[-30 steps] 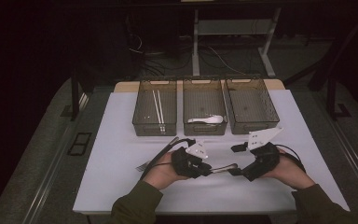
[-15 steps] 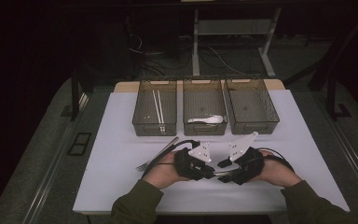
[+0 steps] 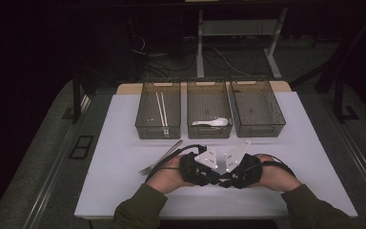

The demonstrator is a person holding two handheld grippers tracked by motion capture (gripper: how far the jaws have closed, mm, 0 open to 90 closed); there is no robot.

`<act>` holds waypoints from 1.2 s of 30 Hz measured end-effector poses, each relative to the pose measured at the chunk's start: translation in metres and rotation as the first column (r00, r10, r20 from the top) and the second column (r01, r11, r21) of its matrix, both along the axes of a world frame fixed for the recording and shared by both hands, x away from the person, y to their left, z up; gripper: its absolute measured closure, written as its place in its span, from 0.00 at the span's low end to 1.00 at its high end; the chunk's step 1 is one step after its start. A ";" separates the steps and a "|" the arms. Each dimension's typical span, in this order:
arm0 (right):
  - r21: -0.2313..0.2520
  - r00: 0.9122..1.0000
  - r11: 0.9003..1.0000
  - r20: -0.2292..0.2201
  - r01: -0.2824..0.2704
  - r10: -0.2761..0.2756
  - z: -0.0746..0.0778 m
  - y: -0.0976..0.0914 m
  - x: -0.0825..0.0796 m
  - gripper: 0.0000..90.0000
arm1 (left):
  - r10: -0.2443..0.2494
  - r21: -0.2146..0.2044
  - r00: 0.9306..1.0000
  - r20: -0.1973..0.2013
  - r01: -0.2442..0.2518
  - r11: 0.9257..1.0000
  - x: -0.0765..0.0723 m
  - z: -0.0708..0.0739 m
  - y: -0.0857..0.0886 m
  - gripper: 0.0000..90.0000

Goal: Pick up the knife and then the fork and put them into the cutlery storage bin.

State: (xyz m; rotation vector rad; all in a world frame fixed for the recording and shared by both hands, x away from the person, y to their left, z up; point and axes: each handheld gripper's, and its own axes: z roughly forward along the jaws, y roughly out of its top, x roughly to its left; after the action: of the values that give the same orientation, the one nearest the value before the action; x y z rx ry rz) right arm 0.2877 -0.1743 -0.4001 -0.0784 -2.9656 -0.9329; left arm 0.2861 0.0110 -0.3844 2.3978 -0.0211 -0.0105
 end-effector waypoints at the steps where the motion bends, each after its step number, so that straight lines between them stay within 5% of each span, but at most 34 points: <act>1: -0.001 1.000 1.000 0.011 -0.022 0.022 -0.001 0.000 0.000 0.86 | -0.005 0.002 1.000 -0.001 0.005 1.000 0.000 0.000 0.000 0.88; 10: 0.014 1.000 1.000 0.017 -0.003 0.003 0.001 0.000 -0.003 0.87 | 0.002 0.002 1.000 -0.003 -0.002 1.000 0.002 0.000 0.003 0.86; 15: 0.024 0.999 0.999 0.029 0.043 -0.044 -0.002 -0.009 0.004 0.87 | 0.066 -0.059 0.998 -0.009 -0.067 0.996 0.004 0.007 0.018 0.74; 19: 0.043 0.995 0.996 0.053 0.077 -0.079 0.000 -0.019 0.010 0.87 | 0.138 -0.111 0.990 -0.041 -0.142 0.984 0.005 0.008 0.036 0.66; 23: 0.066 0.990 0.990 0.051 0.125 -0.128 0.003 -0.031 0.014 0.87 | 0.219 -0.176 0.974 -0.059 -0.226 0.958 0.004 0.007 0.058 0.57; 31: 0.118 0.971 0.965 0.024 0.233 -0.238 0.008 -0.055 0.023 0.87 | 0.384 -0.235 0.922 -0.058 -0.386 0.892 0.003 0.001 0.093 0.45; 36: 0.144 0.957 0.947 0.010 0.286 -0.290 0.011 -0.066 0.026 0.87 | 0.436 -0.253 0.898 -0.050 -0.434 0.865 -0.001 -0.004 0.108 0.35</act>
State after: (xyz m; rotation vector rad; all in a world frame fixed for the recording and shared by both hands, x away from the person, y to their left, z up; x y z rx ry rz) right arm 0.3141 -0.2407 -0.3890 -0.5111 -2.9560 -1.1808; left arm 0.2849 0.1187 -0.3887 2.0903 0.4890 0.2035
